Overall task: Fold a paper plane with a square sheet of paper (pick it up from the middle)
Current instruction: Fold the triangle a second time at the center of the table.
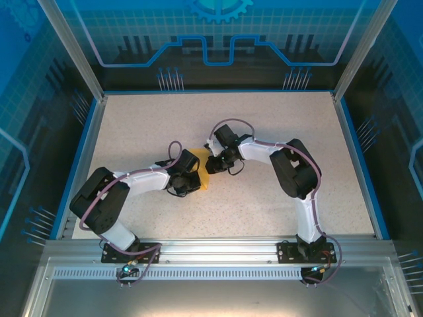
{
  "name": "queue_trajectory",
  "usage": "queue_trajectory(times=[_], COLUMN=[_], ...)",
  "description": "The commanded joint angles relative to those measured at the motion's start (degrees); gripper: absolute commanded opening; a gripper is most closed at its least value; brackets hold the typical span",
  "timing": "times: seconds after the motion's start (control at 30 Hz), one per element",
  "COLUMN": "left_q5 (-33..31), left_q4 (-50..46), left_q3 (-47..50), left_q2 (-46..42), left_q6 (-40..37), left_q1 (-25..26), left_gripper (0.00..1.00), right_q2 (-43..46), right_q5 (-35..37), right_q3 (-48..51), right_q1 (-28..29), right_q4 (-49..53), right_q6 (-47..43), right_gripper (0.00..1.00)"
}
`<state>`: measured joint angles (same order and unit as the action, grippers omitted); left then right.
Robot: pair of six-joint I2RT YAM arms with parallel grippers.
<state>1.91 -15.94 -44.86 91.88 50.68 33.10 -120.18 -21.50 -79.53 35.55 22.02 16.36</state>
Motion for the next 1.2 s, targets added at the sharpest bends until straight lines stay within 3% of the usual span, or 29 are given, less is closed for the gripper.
queue_trajectory(times=[0.0, 1.17], left_q5=[-0.33, 0.29], left_q4=[-3.57, -3.06], left_q3=[-0.04, -0.14], left_q2=[1.98, 1.53], left_q6=[-1.16, -1.72], left_q1=[-0.24, 0.18], left_gripper=[0.04, 0.03], right_q2=[0.18, -3.31], right_q5=[-1.09, 0.88], right_q3=[-1.57, -3.94], right_q1=[1.61, 2.03], right_q4=[1.09, 2.06], right_q6=[-1.75, -1.42], right_gripper=[0.11, 0.12])
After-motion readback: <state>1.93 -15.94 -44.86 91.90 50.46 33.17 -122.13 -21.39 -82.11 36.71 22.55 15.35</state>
